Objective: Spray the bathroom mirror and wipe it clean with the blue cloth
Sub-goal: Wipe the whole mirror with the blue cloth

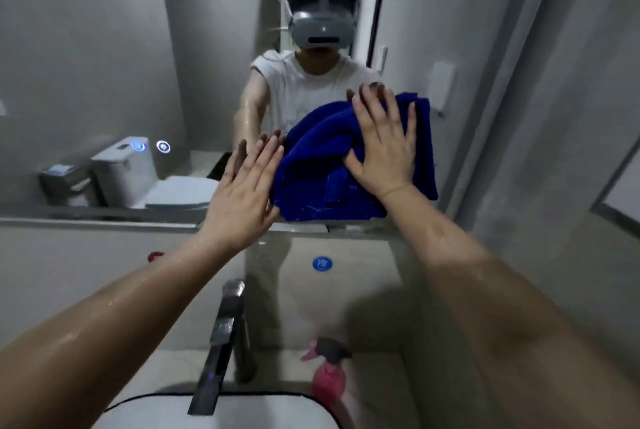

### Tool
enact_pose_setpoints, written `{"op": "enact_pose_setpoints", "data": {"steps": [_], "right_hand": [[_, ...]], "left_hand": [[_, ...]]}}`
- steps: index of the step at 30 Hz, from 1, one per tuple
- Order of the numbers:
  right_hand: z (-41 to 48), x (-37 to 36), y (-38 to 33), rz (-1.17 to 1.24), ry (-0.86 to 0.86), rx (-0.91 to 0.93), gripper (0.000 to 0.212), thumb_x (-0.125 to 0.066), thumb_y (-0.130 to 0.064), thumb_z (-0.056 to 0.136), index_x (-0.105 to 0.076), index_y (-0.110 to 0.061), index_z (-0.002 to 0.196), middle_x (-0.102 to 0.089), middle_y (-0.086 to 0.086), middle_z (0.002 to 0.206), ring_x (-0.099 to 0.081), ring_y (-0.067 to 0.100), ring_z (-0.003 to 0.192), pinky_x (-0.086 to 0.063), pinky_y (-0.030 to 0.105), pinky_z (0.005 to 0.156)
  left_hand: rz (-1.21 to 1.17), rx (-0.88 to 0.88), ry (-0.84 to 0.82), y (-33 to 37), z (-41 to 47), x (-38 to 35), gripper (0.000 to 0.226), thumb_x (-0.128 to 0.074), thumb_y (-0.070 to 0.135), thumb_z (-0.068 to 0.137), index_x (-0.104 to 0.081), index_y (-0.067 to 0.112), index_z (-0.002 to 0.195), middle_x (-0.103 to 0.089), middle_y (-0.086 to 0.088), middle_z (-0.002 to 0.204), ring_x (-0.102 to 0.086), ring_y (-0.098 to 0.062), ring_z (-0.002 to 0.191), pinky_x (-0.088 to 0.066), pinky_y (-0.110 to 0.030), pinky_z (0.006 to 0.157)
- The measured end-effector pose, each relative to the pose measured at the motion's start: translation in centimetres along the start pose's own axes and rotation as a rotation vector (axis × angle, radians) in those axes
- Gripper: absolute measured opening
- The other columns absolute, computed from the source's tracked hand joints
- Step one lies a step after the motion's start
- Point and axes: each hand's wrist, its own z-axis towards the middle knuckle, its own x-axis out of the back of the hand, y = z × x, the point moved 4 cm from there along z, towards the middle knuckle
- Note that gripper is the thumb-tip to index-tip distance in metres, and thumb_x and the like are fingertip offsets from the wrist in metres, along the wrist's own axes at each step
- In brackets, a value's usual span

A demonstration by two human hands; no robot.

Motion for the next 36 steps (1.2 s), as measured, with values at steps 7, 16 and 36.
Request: {"op": "enact_pose_setpoints", "data": {"steps": [7,16,36], "right_hand": [[-11.1,-3.8,-2.5,-0.01,-0.075,0.016,0.06,-0.044,-0.029,0.082,-0.029,-0.019,0.139,-0.025,0.003,0.145,-0.024,0.029,0.134,-0.004,0.048,0.113],[-12.9,-3.4,-2.2,0.008,-0.127,0.092,0.085,-0.067,-0.004,0.072,-0.024,-0.021,0.144,-0.018,0.004,0.15,-0.018,0.029,0.137,-0.008,0.054,0.112],[10.4,7.8,8.4,0.157,0.085,-0.587,0.069,-0.042,-0.001,0.092,-0.027,-0.046,0.143,-0.017,0.004,0.157,-0.004,0.038,0.144,-0.001,0.066,0.111]], "left_hand": [[-0.027,0.024,-0.177,0.8,-6.2,-6.1,0.086,-0.056,0.029,0.086,0.002,0.018,0.149,0.003,0.0,0.157,0.011,-0.011,0.144,0.014,-0.032,0.116],[0.016,0.073,-0.273,0.9,-6.7,-5.9,0.101,-0.064,0.026,0.08,0.011,0.021,0.148,0.011,0.002,0.157,0.015,-0.011,0.143,0.021,-0.031,0.113],[-0.088,0.014,0.22,3.9,12.3,9.1,0.071,-0.038,0.033,0.091,-0.003,0.015,0.15,0.0,-0.003,0.159,0.002,-0.016,0.145,0.006,-0.037,0.117]]}}
